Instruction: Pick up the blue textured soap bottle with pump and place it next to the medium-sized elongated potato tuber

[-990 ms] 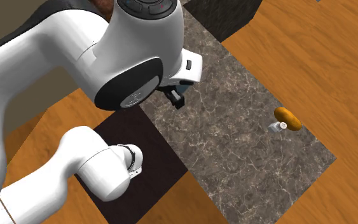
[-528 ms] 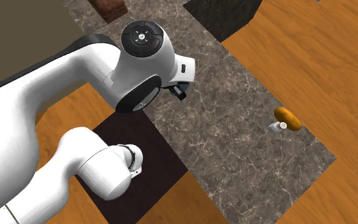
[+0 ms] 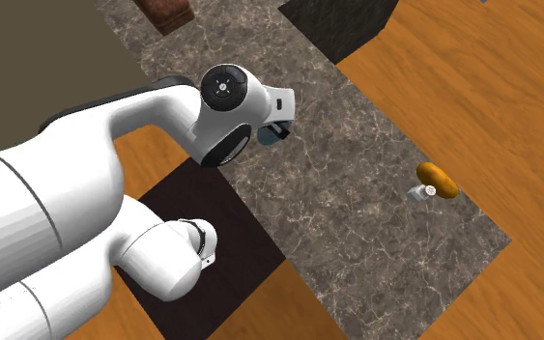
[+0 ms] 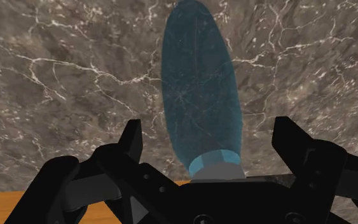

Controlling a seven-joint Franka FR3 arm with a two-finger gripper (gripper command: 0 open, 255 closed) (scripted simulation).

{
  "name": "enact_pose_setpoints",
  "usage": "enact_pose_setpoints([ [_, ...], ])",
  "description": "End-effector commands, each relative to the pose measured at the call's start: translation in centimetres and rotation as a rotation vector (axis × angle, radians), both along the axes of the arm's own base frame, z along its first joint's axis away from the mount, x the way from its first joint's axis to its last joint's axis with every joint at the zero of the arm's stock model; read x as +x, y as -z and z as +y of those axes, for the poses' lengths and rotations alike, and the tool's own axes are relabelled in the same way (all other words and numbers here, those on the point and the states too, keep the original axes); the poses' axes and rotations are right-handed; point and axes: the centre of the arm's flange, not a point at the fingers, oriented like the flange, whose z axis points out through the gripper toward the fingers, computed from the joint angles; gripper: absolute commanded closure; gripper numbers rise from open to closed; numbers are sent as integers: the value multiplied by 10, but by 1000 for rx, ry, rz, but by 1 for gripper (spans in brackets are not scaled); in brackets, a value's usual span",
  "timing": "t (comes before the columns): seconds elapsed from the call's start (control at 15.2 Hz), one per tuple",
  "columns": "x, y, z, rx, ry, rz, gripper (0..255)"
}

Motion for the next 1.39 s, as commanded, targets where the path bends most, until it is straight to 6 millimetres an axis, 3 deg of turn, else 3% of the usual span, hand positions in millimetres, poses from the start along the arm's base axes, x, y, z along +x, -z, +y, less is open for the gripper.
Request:
enact_pose_setpoints([
  [0.0, 4, 11, 3, 1, -1, -10, 0],
  [0.33, 13, 33, 6, 1, -1, -10, 0],
  [0.86, 13, 33, 6, 1, -1, -10, 0],
  [0.92, 13, 33, 6, 1, -1, -10, 255],
  [1.32, 13, 33, 6, 1, -1, -10, 255],
])
